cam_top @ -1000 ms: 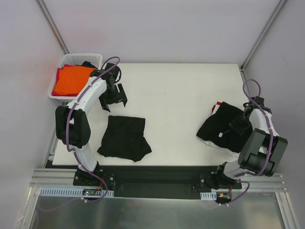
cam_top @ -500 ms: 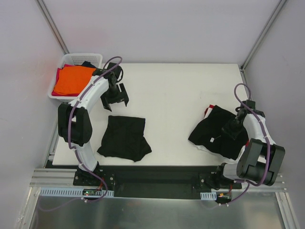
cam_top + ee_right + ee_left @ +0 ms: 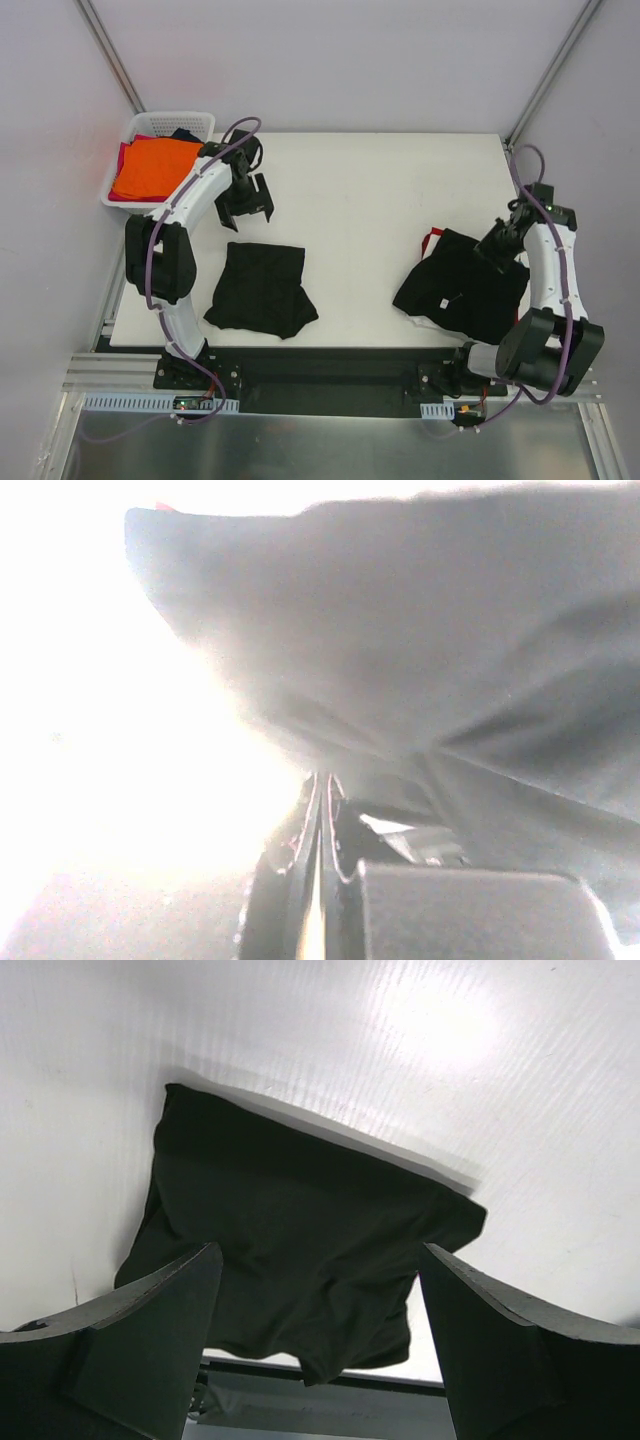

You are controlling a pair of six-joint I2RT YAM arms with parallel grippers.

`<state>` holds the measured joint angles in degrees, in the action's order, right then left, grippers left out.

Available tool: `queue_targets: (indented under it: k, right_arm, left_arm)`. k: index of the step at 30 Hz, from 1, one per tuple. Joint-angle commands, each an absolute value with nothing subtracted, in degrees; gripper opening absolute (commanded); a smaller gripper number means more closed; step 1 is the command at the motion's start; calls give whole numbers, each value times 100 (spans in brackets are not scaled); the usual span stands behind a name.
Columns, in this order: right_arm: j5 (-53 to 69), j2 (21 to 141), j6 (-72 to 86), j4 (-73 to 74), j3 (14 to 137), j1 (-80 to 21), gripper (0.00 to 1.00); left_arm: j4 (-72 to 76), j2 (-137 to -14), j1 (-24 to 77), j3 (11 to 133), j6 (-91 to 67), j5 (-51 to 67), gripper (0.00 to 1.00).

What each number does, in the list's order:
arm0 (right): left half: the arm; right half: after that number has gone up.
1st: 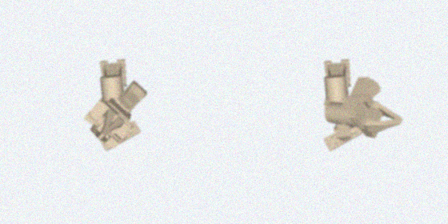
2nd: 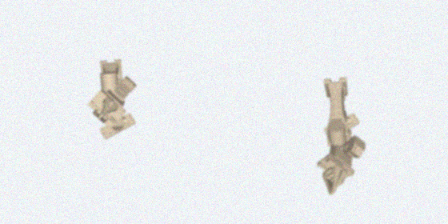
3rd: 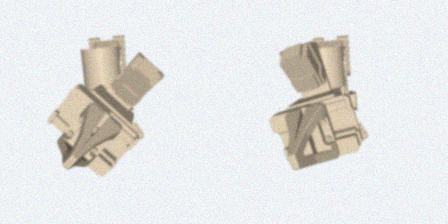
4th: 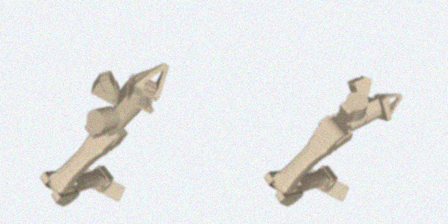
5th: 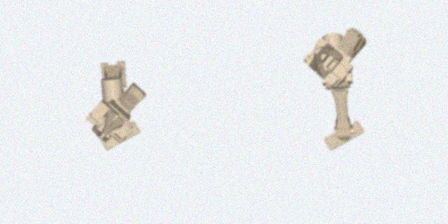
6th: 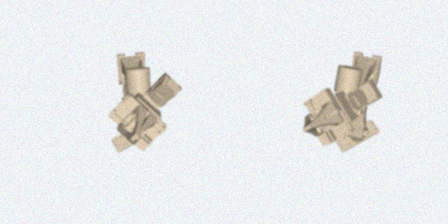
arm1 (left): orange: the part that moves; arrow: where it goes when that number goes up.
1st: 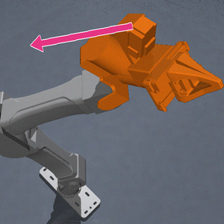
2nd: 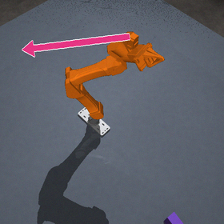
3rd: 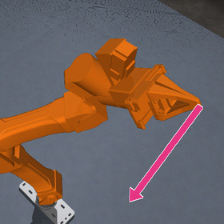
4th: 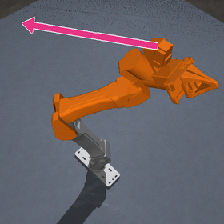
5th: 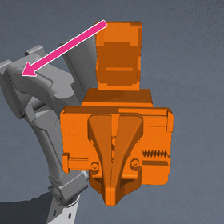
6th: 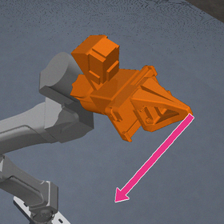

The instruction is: Fold and stack the t-shirts

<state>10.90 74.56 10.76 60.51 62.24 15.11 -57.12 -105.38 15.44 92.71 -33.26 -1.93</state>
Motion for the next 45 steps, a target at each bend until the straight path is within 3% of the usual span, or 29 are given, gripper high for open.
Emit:
queue_targets:
  k: [1, 5, 15, 28, 34, 45]
  right_arm:
    - [1371, 7382, 1344, 6608, 7460, 1503, 1]
    - [924, 7637, 1398, 7004, 8217, 1512, 1]
    - [756, 8550, 835, 6003, 7260, 2715, 1]
    - [1221, 10239, 809, 5037, 6900, 2760, 1]
    - [1758, 10959, 650, 4939, 6987, 1997, 1]
    - [1820, 11171, 1292, 4772, 7382, 141, 1]
  left_arm:
    - [-5810, -10670, 1608, 9720, -3182, -123, 80]
    - [-5792, -10810, 1617, 9914, -3173, -123, 80]
    - [-5757, -10881, 1617, 9959, -3059, -105, 80]
    - [-5766, -10494, 1617, 9378, -2900, -343, 81]
    - [-5766, -10529, 1617, 9378, -2944, -246, 81]
    - [-5757, -10679, 1626, 9475, -3050, -105, 81]
